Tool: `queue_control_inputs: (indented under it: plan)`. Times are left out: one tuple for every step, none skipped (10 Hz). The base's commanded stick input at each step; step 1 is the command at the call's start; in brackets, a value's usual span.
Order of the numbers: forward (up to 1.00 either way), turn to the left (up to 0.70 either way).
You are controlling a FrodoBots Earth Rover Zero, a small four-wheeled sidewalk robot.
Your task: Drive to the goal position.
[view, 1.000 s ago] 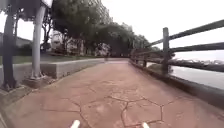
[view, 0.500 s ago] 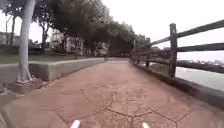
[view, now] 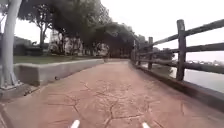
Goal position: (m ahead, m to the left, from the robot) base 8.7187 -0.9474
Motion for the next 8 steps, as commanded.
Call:
queue_control_inputs:
  plan:
    - [0.7, 0.0]
    - [0.7, 0.0]
    - [0.7, 0.0]
    - [0.7, 0.0]
    - [0.7, 0.0]
    - [0.7, 0.0]
    - [0.7, 0.0]
    - [0.7, 0.0]
